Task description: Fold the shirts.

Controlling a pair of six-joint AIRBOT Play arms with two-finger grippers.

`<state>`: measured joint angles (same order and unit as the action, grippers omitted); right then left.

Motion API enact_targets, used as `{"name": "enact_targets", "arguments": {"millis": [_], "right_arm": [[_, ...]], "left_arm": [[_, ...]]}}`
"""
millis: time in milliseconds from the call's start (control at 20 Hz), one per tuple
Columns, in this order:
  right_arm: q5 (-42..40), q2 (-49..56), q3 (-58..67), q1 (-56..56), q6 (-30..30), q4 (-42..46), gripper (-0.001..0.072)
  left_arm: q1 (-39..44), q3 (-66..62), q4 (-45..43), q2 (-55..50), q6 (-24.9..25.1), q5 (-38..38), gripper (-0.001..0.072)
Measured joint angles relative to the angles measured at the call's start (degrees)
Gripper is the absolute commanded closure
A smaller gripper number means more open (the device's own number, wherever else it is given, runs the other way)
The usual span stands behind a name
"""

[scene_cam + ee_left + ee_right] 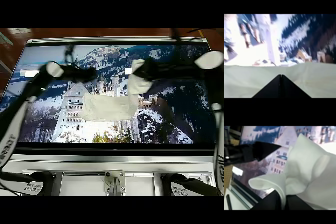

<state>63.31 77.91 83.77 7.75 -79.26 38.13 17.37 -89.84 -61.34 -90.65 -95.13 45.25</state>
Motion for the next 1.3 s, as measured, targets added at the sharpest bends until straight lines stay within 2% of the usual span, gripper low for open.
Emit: {"name": "enact_targets", "arguments": {"millis": [100, 150, 200, 250, 400, 500, 700, 800, 900, 950, 1200, 1250, 1300], "right_arm": [[-7.17, 5.95, 0.0, 7.82, 0.22, -2.51, 0.0641], [-10.32, 9.05, 0.0, 11.32, 0.24, -3.89, 0.0507], [-13.62, 12.5, -0.02, 14.78, 0.22, -5.84, 0.0162], [-16.17, 15.58, -0.02, 17.42, 0.24, -8.0, 0.0085], [-18.29, 22.08, -0.02, 20.81, 0.39, -12.85, 0.0084], [-14.38, 23.23, -0.02, 19.28, 0.57, -12.26, 0.0084], [-6.34, 19.89, 0.0, 9.53, -0.33, -3.87, 0.0084], [-2.12, 18.49, -0.07, 2.36, -2.69, 3.82, 0.0083], [1.97, 19.12, -0.59, -2.19, -4.7, 9.6, 0.0033], [3.87, 20.33, -0.79, -3.52, -5.42, 11.41, 0.0033], [6.01, 28.35, -1.14, -3.1, -3.65, 10.34, 0.0035], [5.51, 29.4, -1.16, -2.64, -3.13, 9.94, 0.0078], [4.72, 30.25, -1.18, -2.1, -2.97, 9.75, 0.0217]], "left_arm": [[-4.44, 0.0, -4.13, 7.15, -1.4, 1.31, 0.0669], [-6.1, -0.02, -5.4, 10.23, -1.81, 1.68, 0.0669], [-7.8, -0.02, -6.54, 13.31, -2.16, 2.32, 0.0669], [-8.98, -0.02, -7.43, 15.93, -2.34, 2.82, 0.0669], [-10.99, -0.02, -8.61, 22.05, -2.78, 5.79, 0.0669], [-11.72, 0.0, -9.25, 24.33, -2.84, 7.54, 0.0668], [-12.04, 0.15, -9.51, 26.08, -2.43, 9.55, 0.0668], [-11.96, 0.22, -9.66, 26.4, -2.25, 10.21, 0.0668], [-11.37, 0.22, -9.64, 26.6, -2.1, 10.6, 0.0668], [-11.04, 0.22, -9.64, 26.62, -1.9, 10.93, 0.0668], [-10.38, 0.22, -9.64, 26.73, -1.27, 14.16, 0.0668], [-10.29, 0.22, -9.64, 26.75, -1.27, 14.88, 0.0668], [-10.27, 0.22, -9.6, 26.75, -1.29, 15.06, 0.0668]]}}
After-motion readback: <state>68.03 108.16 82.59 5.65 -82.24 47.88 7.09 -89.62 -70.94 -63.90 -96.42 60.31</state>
